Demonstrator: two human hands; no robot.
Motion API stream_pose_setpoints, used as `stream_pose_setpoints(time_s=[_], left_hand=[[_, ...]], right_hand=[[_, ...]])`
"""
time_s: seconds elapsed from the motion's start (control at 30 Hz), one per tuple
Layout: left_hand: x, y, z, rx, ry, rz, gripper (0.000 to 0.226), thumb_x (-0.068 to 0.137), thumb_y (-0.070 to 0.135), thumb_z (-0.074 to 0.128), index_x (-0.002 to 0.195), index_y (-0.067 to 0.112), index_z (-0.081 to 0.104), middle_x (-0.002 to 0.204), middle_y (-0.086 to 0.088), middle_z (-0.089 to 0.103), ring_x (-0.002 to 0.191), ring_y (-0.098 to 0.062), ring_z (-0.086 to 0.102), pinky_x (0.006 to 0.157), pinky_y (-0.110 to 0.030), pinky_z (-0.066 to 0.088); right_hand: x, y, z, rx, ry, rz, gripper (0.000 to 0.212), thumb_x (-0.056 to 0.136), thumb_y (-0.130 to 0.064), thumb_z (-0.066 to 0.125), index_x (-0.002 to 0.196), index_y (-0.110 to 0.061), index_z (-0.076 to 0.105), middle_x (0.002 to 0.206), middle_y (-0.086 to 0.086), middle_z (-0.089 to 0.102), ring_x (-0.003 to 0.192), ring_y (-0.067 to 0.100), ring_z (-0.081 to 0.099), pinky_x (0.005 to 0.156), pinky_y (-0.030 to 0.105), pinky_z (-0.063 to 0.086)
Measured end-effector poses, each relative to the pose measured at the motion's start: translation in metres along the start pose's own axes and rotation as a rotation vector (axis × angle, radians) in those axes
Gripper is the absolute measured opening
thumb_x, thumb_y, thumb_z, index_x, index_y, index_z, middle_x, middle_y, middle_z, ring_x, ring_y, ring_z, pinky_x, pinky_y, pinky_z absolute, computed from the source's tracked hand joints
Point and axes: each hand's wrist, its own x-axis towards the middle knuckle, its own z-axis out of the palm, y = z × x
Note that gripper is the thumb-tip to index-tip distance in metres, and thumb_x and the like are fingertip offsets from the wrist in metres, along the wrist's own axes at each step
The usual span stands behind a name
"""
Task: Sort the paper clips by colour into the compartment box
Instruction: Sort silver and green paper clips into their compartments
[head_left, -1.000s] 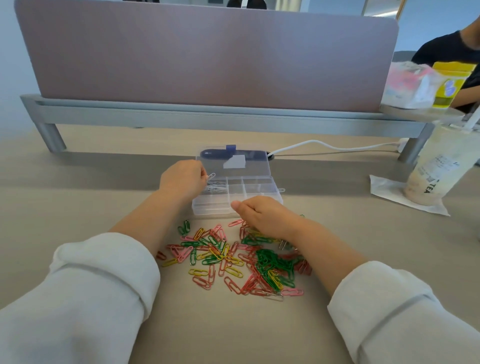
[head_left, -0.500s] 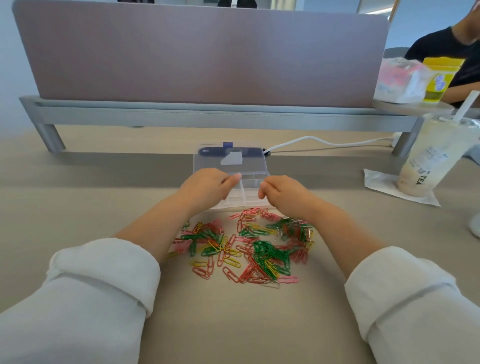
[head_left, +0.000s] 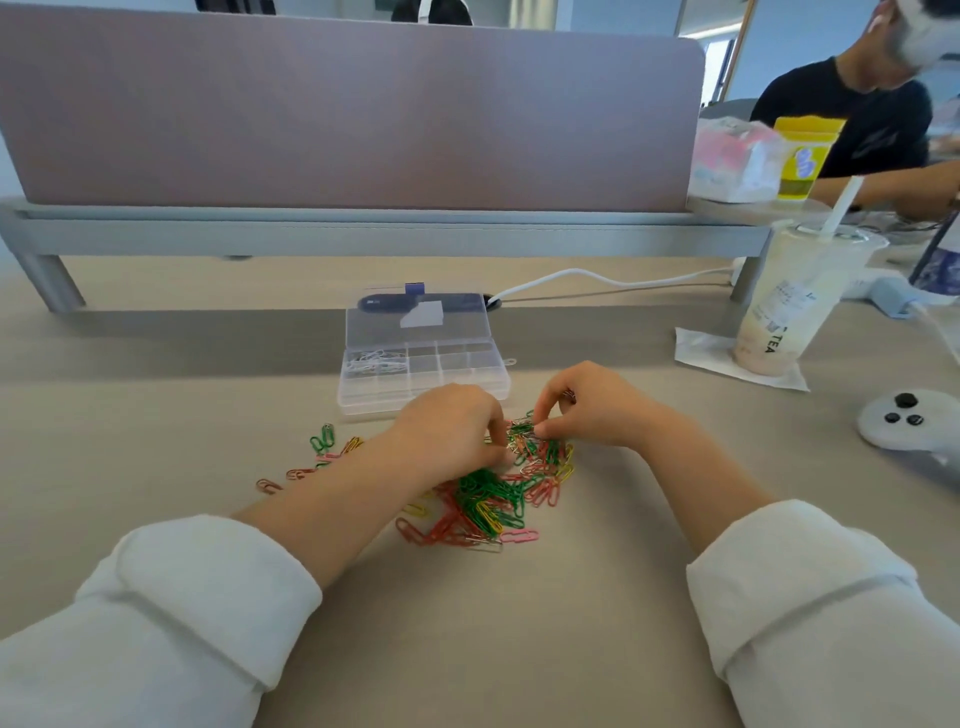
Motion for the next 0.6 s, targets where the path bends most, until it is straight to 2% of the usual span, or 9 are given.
stream_pose_setpoints(time_s=[0.1,0.2,0.33,0.47,0.6], left_hand=[[0.0012,-0.002,-0.0008,-0.044,-0.039,-0.041,0.016,0.08,0.037,0.067,0.092,0.026,0.07,0.086,0.007,0.05,0.085,-0.014,0.048,0.07,-0.027,0.037],[-0.0001,-0.0033,-0.0033,-0.043,-0.085,-0.035,0.015,0.083,0.034,0.065,0.093,0.023,0.068,0.086,0.006,0.05,0.084,-0.013,0.047,0.072,-0.026,0.038],[0.0008,-0.0043,-0.0039,-0.111,-0.103,-0.044,0.016,0.094,0.03,0.047,0.101,0.018,0.056,0.088,0.005,0.05,0.082,-0.013,0.046,0.07,-0.025,0.035],[0.0021,-0.0043,-0.003,-0.306,-0.09,-0.057,0.011,0.099,0.026,0.034,0.094,0.018,0.041,0.079,0.005,0.05,0.069,-0.009,0.044,0.058,-0.024,0.034],[0.0035,-0.0064,0.0,-0.383,-0.054,-0.048,0.012,0.099,0.022,0.032,0.091,0.017,0.039,0.08,0.002,0.052,0.069,-0.009,0.045,0.059,-0.024,0.036]], right_hand=[[-0.0027,0.0024,-0.0015,-0.016,-0.049,0.002,0.015,0.074,-0.018,0.076,0.068,-0.026,0.065,0.054,-0.008,0.044,0.048,0.005,0.039,0.039,0.007,0.03],[-0.0028,0.0037,-0.0025,-0.03,-0.054,-0.001,0.011,0.076,-0.017,0.075,0.074,-0.023,0.067,0.055,-0.007,0.045,0.049,0.005,0.04,0.042,0.009,0.03],[-0.0038,0.0042,-0.0037,-0.02,-0.048,0.006,0.009,0.077,-0.023,0.074,0.075,-0.023,0.066,0.059,-0.007,0.046,0.052,0.005,0.041,0.048,0.018,0.031],[-0.0048,0.0024,-0.0038,-0.039,-0.086,-0.001,0.009,0.075,-0.025,0.076,0.078,-0.021,0.069,0.058,-0.008,0.044,0.052,0.005,0.04,0.047,0.016,0.029],[-0.0049,0.0002,-0.0025,-0.08,-0.094,-0.005,0.008,0.076,-0.022,0.075,0.082,-0.018,0.07,0.057,-0.009,0.044,0.051,0.005,0.04,0.046,0.016,0.029]])
